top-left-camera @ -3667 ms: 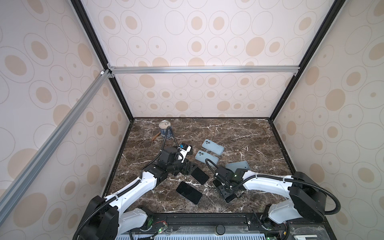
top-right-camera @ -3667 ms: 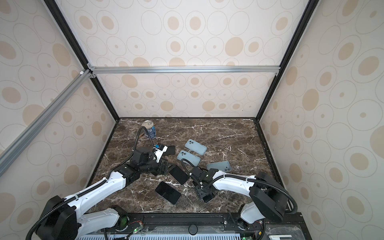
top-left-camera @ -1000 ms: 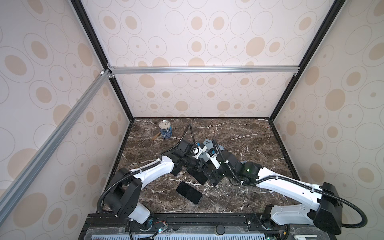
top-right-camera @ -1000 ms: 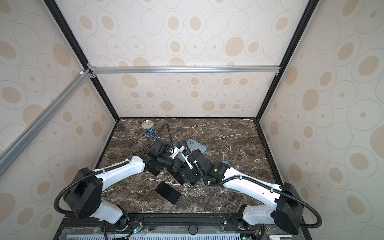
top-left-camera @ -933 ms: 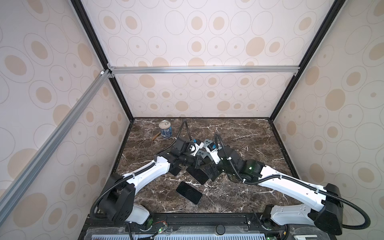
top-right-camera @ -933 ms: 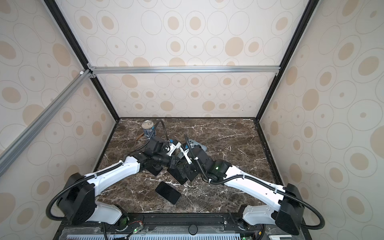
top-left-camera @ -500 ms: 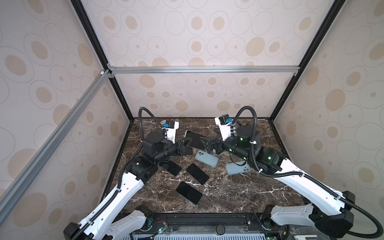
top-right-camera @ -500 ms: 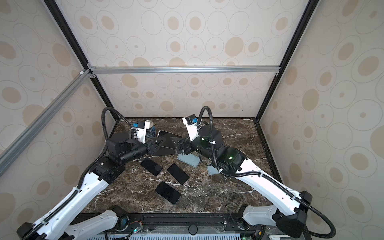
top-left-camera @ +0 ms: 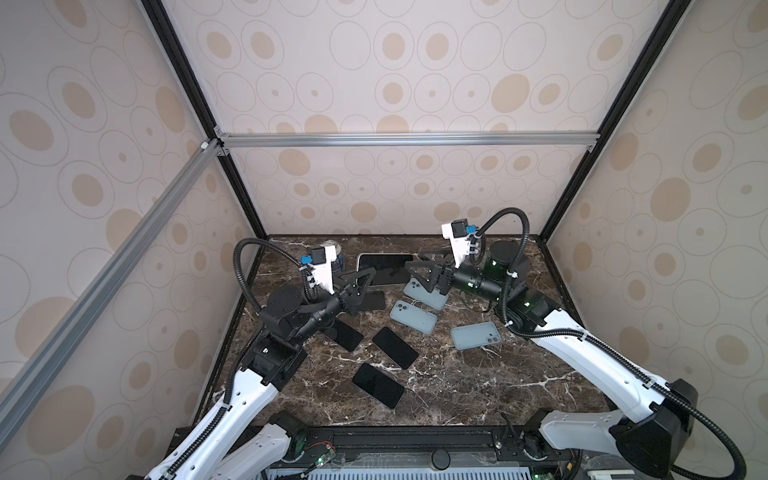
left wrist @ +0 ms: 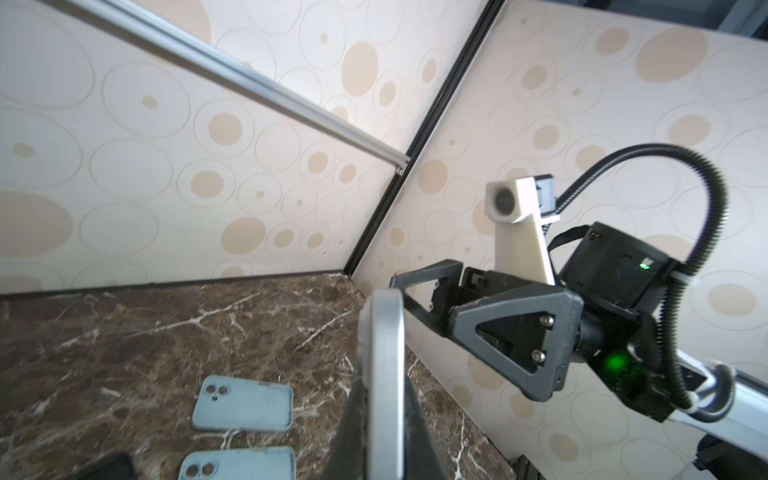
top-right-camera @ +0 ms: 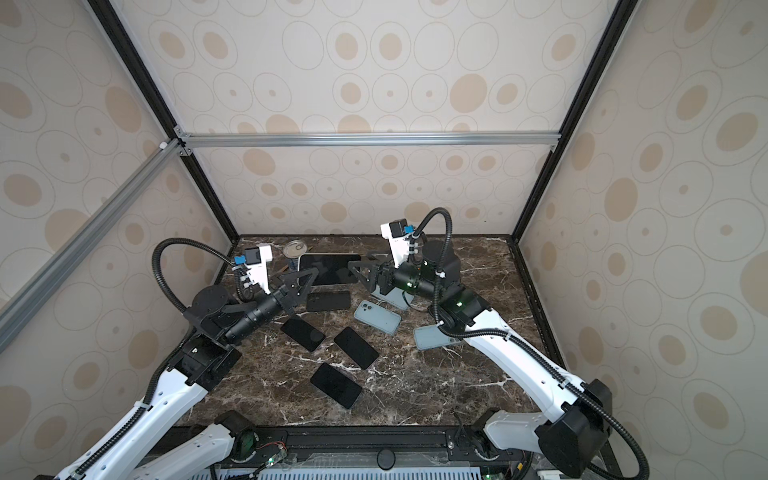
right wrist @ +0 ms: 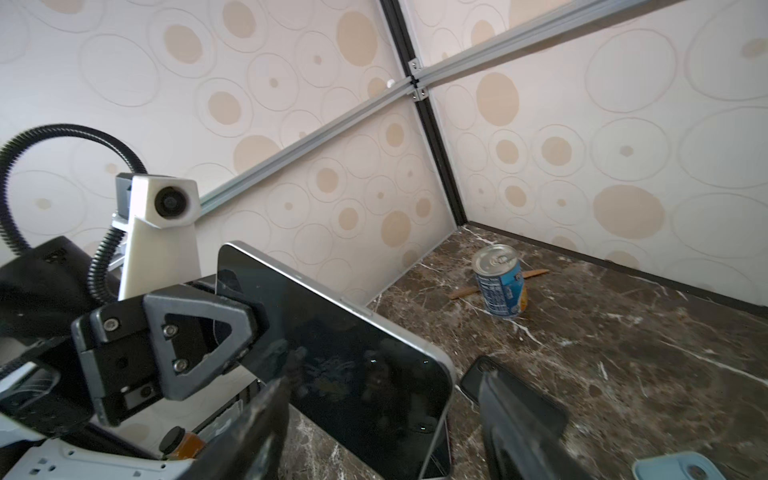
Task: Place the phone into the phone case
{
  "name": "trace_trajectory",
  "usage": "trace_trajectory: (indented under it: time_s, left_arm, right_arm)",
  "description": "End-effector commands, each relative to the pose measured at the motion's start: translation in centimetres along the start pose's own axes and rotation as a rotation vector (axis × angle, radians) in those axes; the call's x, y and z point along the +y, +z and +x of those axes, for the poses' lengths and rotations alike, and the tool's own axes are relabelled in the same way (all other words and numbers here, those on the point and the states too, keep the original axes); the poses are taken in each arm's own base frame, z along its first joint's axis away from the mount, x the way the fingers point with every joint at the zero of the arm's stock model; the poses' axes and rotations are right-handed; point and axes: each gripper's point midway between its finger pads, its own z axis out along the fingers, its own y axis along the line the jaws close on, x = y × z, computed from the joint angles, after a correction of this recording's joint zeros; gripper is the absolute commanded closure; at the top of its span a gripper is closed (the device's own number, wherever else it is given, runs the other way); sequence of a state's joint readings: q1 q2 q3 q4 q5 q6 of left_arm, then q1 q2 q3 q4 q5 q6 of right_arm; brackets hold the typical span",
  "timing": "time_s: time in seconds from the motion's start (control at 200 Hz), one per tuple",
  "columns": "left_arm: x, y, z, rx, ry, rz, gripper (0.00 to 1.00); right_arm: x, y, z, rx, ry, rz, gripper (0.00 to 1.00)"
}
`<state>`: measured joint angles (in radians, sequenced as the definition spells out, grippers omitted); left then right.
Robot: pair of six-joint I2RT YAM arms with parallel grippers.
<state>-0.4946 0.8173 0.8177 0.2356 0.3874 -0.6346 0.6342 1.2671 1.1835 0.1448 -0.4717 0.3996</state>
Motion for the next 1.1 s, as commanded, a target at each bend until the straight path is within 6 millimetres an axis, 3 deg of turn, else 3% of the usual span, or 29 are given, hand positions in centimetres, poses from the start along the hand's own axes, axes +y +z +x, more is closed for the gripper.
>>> trace_trajectory:
  time_s: [0.0, 0.29, 0.485, 0.855, 0.96, 1.095]
  left_arm:
    - [-2.7, -1.7, -4.1, -0.205, 0.007, 0.111, 1.0]
    - [-2.5, -4.6, -5.4, -0.377, -0.028, 0.122, 1.0]
    - [-3.4, -5.5, -5.7, -0.405, -0.017, 0.164, 1.0]
    - [-6.3, -6.0, -6.0, -0.393, -0.054, 0.334, 1.0]
    - [-6.7, -6.0, -5.9, -0.378, -0.051, 0.352, 1.0]
    - [-6.9, -5.8, -5.7, -0.347, -0.03, 0.349, 1.0]
  right_arm:
    - [1.7, 0.3, -1.6, -0.044, -0.003, -0.106, 0.27]
    - [0.7, 1.4, -1.8, -0.049, 0.043, -0.128, 0.27]
    - [2.7, 2.3, -1.9, -0.016, 0.065, -0.273, 0.32]
    - [7.6, 0.5, -3.1, 0.0, 0.081, -0.545, 0.6]
    - [8.3, 0.0, -3.1, 0.003, 0.068, -0.567, 0.79]
    - [9.4, -0.6, -3.0, 0.015, 0.043, -0.603, 0.82]
